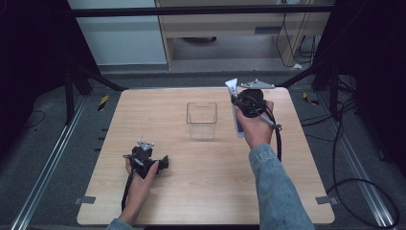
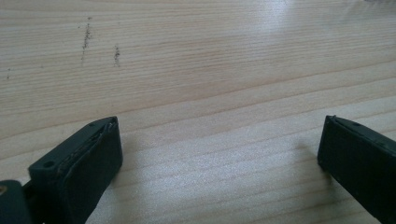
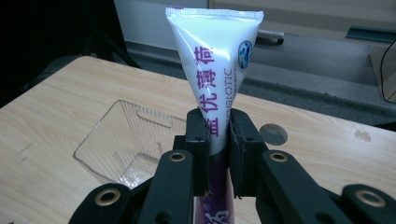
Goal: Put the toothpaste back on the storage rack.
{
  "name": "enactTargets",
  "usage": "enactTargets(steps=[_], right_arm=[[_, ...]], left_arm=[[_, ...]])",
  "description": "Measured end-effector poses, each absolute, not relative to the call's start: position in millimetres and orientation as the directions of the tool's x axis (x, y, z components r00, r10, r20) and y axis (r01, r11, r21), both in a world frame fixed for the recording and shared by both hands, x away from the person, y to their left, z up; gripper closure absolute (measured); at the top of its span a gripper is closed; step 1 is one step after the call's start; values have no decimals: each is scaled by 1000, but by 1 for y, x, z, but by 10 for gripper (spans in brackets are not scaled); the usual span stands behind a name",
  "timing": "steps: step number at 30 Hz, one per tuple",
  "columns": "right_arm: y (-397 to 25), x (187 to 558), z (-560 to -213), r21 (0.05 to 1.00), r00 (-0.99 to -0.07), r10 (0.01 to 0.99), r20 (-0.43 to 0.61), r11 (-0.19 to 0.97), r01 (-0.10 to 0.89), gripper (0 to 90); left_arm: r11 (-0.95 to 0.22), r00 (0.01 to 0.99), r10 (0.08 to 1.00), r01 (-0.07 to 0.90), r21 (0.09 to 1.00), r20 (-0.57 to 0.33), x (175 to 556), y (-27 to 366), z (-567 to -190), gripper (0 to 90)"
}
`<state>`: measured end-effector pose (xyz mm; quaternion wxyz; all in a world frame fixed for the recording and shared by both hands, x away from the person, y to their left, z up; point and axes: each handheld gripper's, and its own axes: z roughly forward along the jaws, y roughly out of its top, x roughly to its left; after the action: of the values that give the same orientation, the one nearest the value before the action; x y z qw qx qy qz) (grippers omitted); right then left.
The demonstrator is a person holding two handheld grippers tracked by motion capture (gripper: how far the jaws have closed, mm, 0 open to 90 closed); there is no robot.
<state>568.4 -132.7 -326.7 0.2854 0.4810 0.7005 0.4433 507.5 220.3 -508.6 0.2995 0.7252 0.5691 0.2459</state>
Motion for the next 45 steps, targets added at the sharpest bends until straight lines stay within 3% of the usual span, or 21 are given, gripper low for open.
enactTargets(steps=[45], right_arm=[[-96, 589, -286, 965, -370, 929, 13, 85, 247, 797]], left_arm=[[-174, 232, 972, 678, 714, 17, 508, 220, -509, 0]])
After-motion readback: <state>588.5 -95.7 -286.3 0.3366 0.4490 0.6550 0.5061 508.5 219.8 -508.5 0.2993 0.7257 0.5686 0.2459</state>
